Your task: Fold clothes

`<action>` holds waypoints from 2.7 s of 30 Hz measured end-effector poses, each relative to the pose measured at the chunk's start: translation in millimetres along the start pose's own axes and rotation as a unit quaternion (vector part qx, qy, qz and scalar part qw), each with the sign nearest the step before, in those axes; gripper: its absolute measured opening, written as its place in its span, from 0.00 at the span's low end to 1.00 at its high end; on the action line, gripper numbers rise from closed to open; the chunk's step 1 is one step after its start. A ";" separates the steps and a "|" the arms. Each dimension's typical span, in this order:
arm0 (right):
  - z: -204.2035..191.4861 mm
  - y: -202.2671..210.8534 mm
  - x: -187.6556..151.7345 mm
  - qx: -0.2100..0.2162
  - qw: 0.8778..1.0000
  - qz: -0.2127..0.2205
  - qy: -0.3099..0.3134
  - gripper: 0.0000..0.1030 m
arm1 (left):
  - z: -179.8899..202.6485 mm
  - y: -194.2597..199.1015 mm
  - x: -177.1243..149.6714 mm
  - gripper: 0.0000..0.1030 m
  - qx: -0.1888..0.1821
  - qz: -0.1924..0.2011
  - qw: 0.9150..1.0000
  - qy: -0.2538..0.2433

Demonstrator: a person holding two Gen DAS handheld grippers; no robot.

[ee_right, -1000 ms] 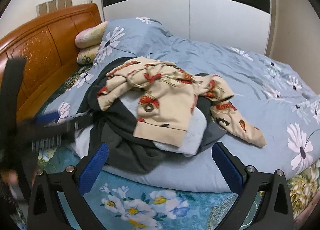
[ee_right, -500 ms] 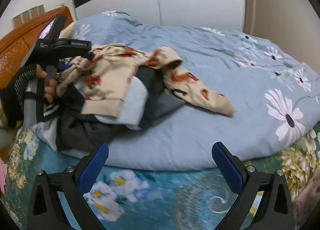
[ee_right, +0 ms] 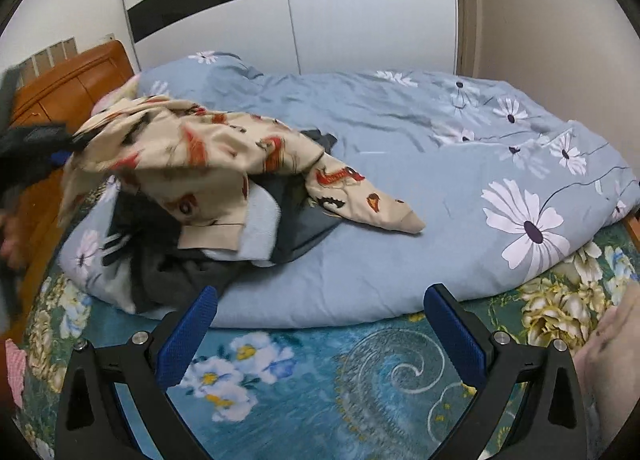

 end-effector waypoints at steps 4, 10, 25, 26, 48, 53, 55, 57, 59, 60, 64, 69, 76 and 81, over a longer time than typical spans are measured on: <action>-23.8 28.0 -14.2 0.011 1.000 0.003 0.015 1.00 | -52.6 62.9 -87.7 0.23 -0.008 -0.037 0.999 0.003; -74.6 28.3 -65.8 0.040 0.996 -0.049 0.057 1.00 | -155.6 92.4 -251.8 0.23 0.096 -0.143 0.984 0.033; -219.0 -82.8 -180.5 0.153 0.946 -0.284 -0.034 0.65 | -167.6 131.7 -320.7 0.23 0.042 -0.174 0.979 0.097; -224.5 -89.9 -187.9 0.154 0.941 -0.299 -0.048 0.59 | -165.5 133.1 -318.6 0.23 0.037 -0.172 0.980 0.094; -58.8 8.1 -124.1 0.100 0.980 -0.151 -0.086 0.00 | -67.3 103.4 -305.1 0.50 -0.086 -0.213 0.971 0.060; 31.7 -15.0 -211.7 0.046 0.955 -0.223 -0.191 0.00 | -90.8 90.5 -305.1 0.56 -0.058 -0.226 0.966 0.111; 45.3 -10.5 -221.8 0.036 0.955 -0.224 -0.194 0.00 | -100.2 71.2 -292.6 0.56 -0.051 -0.224 0.963 0.142; 58.1 1.5 -222.3 0.036 0.957 -0.206 -0.202 0.00 | -100.4 50.7 -279.2 0.56 -0.044 -0.220 0.962 0.154; 69.9 11.1 -224.5 0.035 0.957 -0.195 -0.210 0.00 | -91.4 26.4 -263.9 0.56 -0.047 -0.214 0.965 0.147; 77.6 12.5 -231.0 0.028 0.958 -0.198 -0.207 0.00 | -83.0 9.7 -254.7 0.57 -0.053 -0.214 0.965 0.140; 103.6 10.3 -266.1 0.005 0.948 -0.235 -0.215 0.00 | -69.7 -48.0 -239.8 0.60 -0.079 -0.252 0.952 0.152; 109.5 13.7 -288.4 0.018 0.945 -0.262 -0.193 0.01 | -49.9 -92.9 -261.9 0.61 -0.085 -0.300 0.933 0.181; 118.1 -0.8 -234.5 0.034 0.963 -0.213 -0.164 0.31 | -30.6 -109.4 -278.0 0.38 -0.085 -0.303 0.932 0.179; 89.9 -71.7 -168.5 0.091 0.961 -0.169 -0.199 0.44 | -28.2 -102.7 -269.5 0.04 -0.075 -0.292 0.936 0.184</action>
Point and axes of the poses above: each gripper's, at about its wrist camera, not at the fingertips, and y roughly against the way its jaws point, z to its right, x to its top, the point moved 7 cm from there along -y, roughly the way its jaws point, and after that the axes turned 3 degrees about y, right-handed, at the moved point
